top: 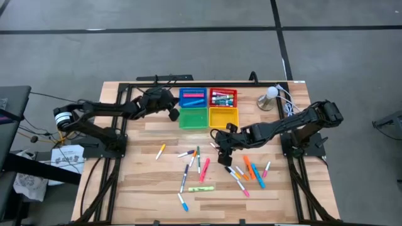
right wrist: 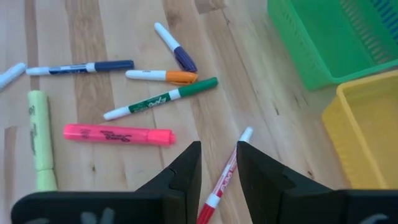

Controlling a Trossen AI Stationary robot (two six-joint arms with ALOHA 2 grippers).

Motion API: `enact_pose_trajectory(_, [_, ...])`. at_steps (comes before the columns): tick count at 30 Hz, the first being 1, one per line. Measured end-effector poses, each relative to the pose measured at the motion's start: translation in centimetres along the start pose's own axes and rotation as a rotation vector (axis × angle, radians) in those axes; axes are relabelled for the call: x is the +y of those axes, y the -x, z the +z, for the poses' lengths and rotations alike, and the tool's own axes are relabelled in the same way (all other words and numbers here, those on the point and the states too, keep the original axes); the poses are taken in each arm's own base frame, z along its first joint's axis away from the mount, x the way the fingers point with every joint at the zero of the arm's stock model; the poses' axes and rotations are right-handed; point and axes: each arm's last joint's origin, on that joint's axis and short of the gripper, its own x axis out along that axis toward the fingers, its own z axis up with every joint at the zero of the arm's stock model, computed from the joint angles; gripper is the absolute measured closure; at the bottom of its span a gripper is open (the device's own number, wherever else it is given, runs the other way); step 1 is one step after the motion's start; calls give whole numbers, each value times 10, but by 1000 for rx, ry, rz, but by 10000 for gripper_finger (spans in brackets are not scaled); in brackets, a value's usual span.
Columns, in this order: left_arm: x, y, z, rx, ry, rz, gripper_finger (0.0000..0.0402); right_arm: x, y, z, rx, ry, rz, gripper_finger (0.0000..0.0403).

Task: Pick & Place Markers
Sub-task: Put the green highlighter into the blue bin

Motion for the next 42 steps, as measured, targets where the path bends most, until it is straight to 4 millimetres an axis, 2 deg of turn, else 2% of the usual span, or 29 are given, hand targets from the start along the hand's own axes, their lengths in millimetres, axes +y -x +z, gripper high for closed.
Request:
enact_pose_trajectory(5, [-18, 10, 8, -18, 231, -224, 390, 0, 0, -1, 8, -33, -3, 311])
enact_pose_trajectory(8, [-33, 17, 11, 2, 290, -405, 390, 0, 0, -1, 8, -33, -3, 311])
enact_pose_trajectory(12, [-58, 24, 9, 53, 283, -611, 390, 1, 0, 2, -17, -39, 8, 311])
enact_pose_trajectory(15, [-77, 30, 7, 76, 249, -693, 390, 3, 0, 4, -46, -64, 23, 311])
enact_pose_trajectory(20, [-103, 42, 3, 105, 217, -793, 390, 14, 3, 5, -79, -272, 72, 311])
enact_pose_trajectory(23, [-116, 49, 1, 124, 207, -843, 390, 22, 5, 2, -71, -328, 91, 311])
enact_pose_trajectory(27, [-132, 59, -2, 147, 184, -908, 390, 38, 9, -6, -56, -265, 128, 311])
enact_pose_trajectory(33, [-156, 77, -9, 181, 165, -975, 388, 61, 18, -24, -23, 61, 139, 311])
enact_pose_trajectory(37, [-170, 89, -12, 195, 229, -977, 375, 69, 22, -30, -81, 74, 31, 311])
enact_pose_trajectory(42, [-194, 112, -5, 105, 223, -987, 348, 79, 29, -39, -148, 111, -81, 311])
